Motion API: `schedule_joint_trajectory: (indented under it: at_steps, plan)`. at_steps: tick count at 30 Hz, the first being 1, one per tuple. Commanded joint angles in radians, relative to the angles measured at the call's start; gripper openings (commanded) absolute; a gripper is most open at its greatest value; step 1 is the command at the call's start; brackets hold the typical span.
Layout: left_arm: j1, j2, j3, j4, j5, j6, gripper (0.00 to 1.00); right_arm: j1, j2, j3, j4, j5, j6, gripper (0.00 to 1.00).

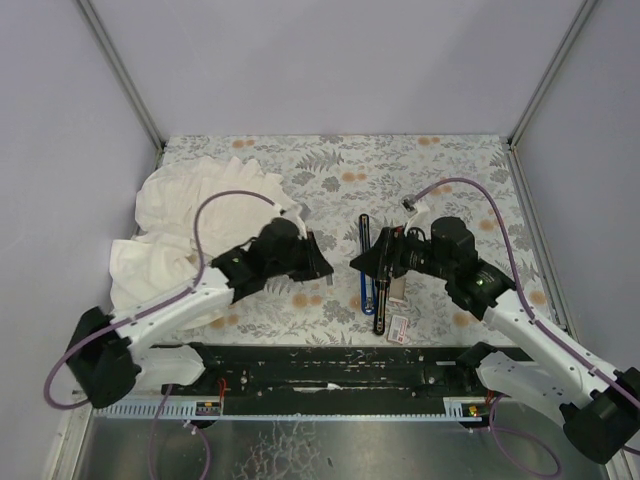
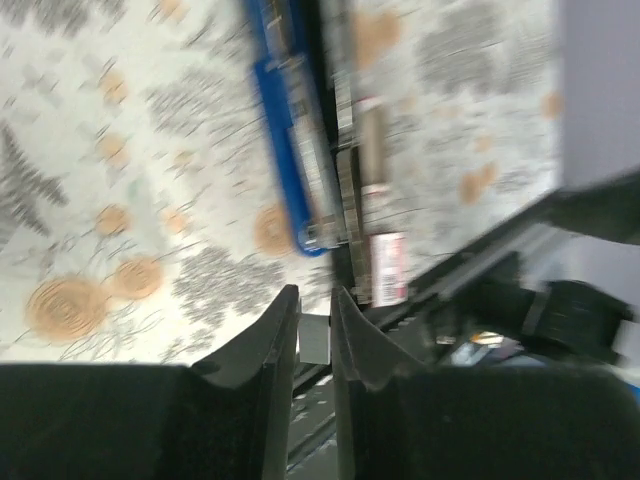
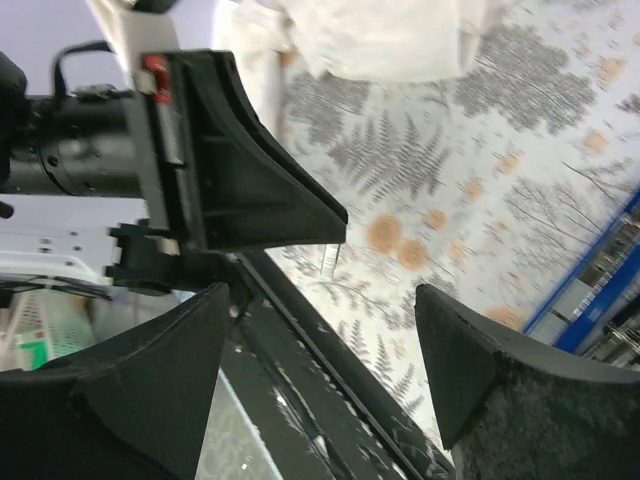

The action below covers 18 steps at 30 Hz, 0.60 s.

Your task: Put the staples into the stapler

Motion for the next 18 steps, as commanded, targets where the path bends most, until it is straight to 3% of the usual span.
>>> schedule_joint_trajectory:
  at_steps: [1,11,18]
  plan:
    - [-0.053,0.142,0.031,-0.146,-0.147,0.005,0.14,-0.003,0.000,0.042,-0.138,0.110,-0.137,0.81]
    - [-0.097,0.404,0.087,-0.164,-0.226,-0.025,0.14,-0.004,0.018,0.025,-0.194,0.144,-0.198,0.82]
    - [-0.101,0.463,0.088,-0.161,-0.215,-0.029,0.22,-0.004,0.034,0.023,-0.202,0.149,-0.209,0.82]
